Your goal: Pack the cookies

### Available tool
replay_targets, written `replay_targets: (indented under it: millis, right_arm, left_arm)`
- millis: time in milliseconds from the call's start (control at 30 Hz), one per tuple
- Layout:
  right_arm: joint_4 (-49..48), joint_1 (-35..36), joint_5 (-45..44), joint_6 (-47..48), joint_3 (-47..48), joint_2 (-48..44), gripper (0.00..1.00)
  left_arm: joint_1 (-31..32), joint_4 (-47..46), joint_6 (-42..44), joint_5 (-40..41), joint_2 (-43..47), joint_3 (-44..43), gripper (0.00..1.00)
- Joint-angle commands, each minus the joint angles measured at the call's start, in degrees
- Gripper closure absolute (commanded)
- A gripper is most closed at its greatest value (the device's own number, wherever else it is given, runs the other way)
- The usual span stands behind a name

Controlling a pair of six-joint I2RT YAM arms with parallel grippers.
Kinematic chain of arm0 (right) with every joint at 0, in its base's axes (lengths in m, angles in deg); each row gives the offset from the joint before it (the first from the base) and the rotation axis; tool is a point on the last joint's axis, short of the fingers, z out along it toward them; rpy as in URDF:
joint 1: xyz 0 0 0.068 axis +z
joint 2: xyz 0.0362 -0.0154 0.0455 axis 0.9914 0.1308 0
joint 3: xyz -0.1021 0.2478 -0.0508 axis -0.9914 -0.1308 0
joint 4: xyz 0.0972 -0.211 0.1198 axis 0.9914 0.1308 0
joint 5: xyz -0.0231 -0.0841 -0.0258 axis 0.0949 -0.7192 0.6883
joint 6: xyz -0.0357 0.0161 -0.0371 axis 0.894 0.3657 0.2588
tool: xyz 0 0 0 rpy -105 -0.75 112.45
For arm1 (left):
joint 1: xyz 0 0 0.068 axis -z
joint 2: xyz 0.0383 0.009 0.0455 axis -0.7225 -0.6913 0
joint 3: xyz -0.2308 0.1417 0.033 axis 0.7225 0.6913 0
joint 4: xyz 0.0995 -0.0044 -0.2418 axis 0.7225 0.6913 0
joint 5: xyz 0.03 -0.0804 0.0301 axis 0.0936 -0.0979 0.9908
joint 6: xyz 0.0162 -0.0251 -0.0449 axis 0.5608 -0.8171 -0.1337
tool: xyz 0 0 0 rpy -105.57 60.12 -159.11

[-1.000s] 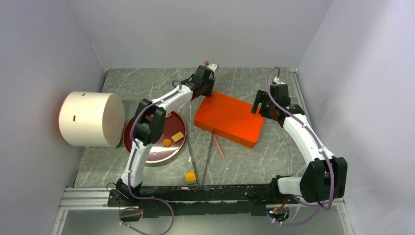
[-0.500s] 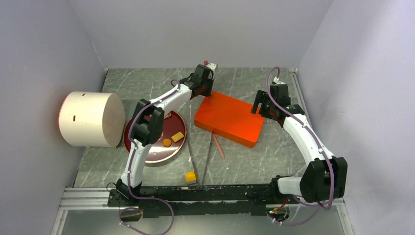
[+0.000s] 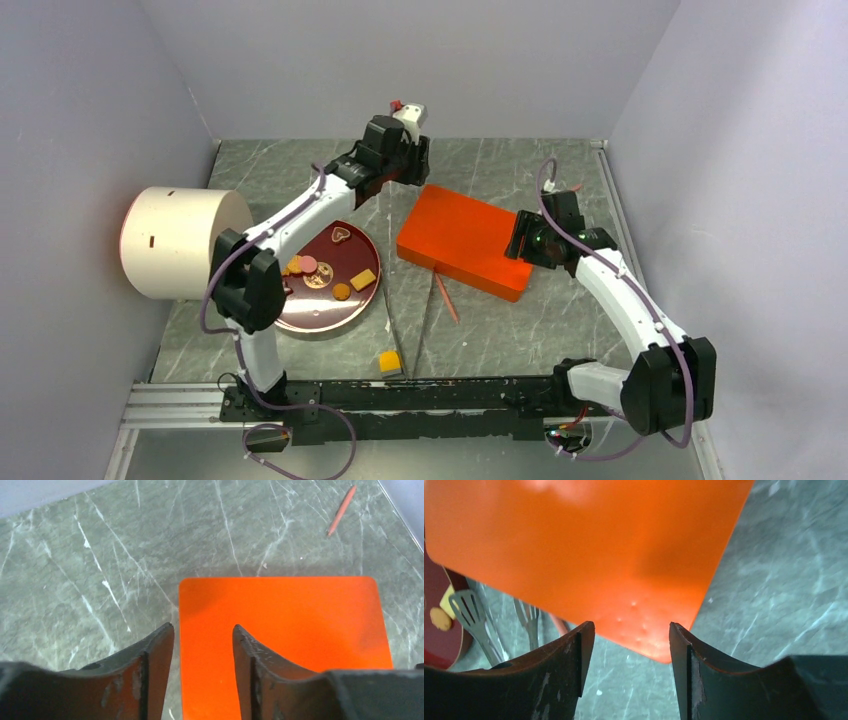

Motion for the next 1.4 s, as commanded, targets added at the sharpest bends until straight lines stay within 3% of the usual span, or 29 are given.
replay_targets:
  millis: [0, 133, 533, 933, 1100, 1367]
  right_arm:
    - [3.8, 3.8, -1.0, -3.6, -2.0, -2.2, 0.41]
    - [5.3, 5.6, -3.2, -5.7, -3.4, -2.9, 0.49]
    - [2.6, 6.0, -2.6, -6.3, -7.4, -1.6, 0.74]
    - [1.6, 6.0, -4.0, -9.0, -12.5, -2.5, 0.77]
    - [-0.2, 6.0, -4.7, -7.3, -9.1, -8.6, 0.68]
    - [0.6, 5.9, -9.7, -0.9, -2.6, -15.9, 0.36]
  left_arm:
    - [0.1, -0.8, 0.0, 3.2, 6.9, 6.4, 0.43]
    - [0.1, -1.1, 0.3, 7.0, 13.6, 13.1, 0.34]
    - [0.1, -5.4, -0.5, 15.7, 31.9, 31.7, 0.27]
    - [0.1, -2.3, -0.2, 23.1, 44.6, 38.3, 0.17]
    - [0.1, 1.1, -1.3, 25.8, 51.0, 39.8, 0.11]
    - [0.1, 10.2, -3.9, 32.7, 63.4, 41.7, 0.04]
